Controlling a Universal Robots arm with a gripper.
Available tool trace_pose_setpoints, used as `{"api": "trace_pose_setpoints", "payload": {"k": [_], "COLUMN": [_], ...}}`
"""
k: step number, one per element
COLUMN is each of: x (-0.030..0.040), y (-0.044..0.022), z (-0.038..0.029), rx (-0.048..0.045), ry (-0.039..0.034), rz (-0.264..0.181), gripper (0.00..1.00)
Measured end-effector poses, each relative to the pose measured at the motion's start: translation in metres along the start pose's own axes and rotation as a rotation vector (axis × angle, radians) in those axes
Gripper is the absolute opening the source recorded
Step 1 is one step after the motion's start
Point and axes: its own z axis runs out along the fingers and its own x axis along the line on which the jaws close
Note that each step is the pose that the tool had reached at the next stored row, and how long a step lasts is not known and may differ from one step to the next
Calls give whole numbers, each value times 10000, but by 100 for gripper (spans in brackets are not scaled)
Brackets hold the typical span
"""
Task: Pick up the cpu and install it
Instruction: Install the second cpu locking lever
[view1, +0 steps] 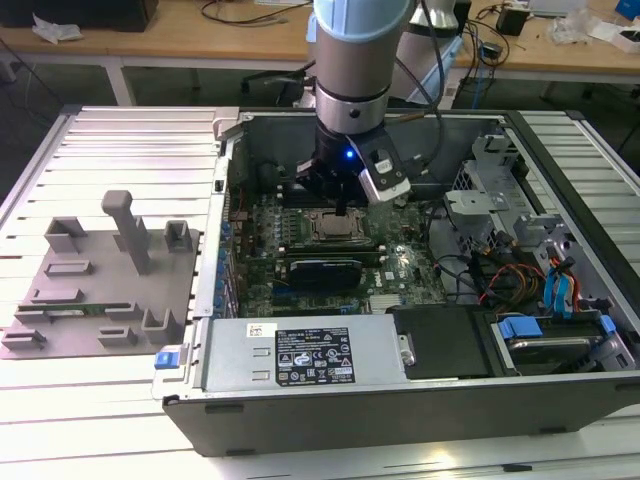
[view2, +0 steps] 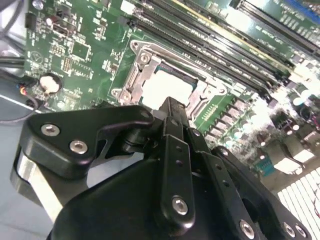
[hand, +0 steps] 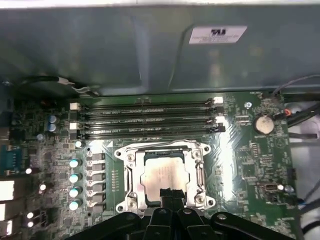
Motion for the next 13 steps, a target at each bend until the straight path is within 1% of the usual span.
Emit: {"api": "trace_pose_setpoints", "payload": {"k": [13], "x": [0], "y": [0], "z": [0], "rx": [-2], "ry": [-12], "rz": [-1], "gripper": [11]}}
